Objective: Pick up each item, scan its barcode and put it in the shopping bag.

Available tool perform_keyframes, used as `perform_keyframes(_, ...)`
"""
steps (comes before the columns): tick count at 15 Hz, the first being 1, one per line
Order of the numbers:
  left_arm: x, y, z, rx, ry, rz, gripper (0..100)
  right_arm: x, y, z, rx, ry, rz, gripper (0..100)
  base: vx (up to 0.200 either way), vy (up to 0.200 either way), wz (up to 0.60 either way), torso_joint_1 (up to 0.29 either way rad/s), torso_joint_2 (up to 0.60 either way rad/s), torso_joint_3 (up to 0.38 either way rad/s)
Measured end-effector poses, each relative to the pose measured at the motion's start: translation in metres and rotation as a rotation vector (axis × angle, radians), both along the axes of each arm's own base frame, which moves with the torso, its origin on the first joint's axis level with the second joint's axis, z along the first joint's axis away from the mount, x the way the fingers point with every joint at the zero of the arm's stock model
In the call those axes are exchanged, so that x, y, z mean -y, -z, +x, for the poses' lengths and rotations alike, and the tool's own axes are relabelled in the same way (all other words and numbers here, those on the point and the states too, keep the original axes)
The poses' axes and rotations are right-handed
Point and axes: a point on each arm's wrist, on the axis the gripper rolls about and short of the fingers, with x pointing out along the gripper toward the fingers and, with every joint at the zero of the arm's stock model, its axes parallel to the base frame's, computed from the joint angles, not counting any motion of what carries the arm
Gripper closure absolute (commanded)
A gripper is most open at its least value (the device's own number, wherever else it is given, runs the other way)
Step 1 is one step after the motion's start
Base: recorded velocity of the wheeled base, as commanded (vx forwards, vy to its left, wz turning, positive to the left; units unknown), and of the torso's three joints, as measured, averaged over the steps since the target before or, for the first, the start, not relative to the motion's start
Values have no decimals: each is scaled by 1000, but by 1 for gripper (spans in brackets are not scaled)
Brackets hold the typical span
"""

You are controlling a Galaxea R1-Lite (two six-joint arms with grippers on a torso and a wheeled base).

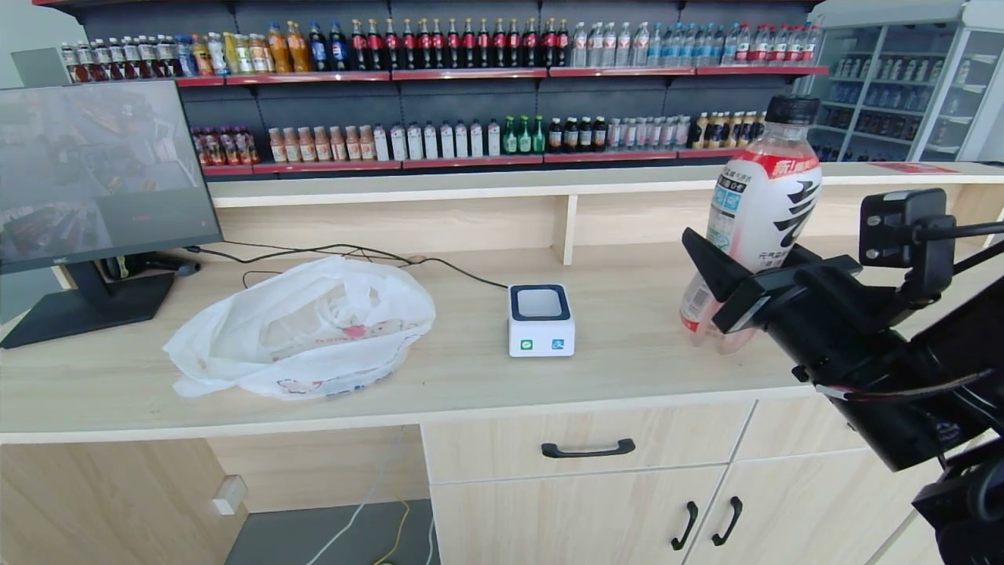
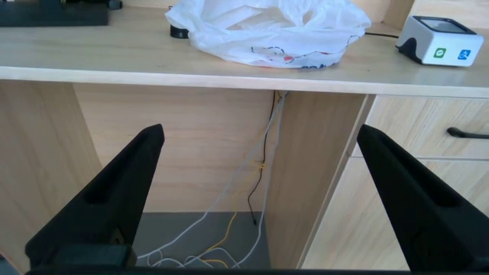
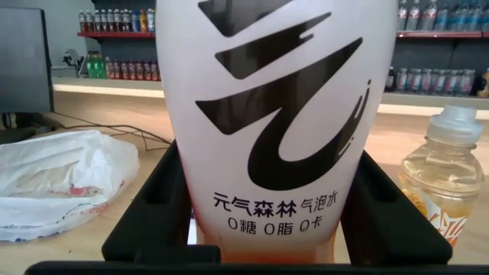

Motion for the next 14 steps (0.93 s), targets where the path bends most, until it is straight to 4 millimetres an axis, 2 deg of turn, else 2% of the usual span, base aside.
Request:
perform_keyframes(13,0,0,0,0,0,-1,0,2,2,-4,-10,-7,-1,100,0,0,0,0,0,0)
perform_keyframes(14,0,0,0,0,0,-2,0,2,2,-4,-9,-6,-1,100,0,200,0,2,2,2)
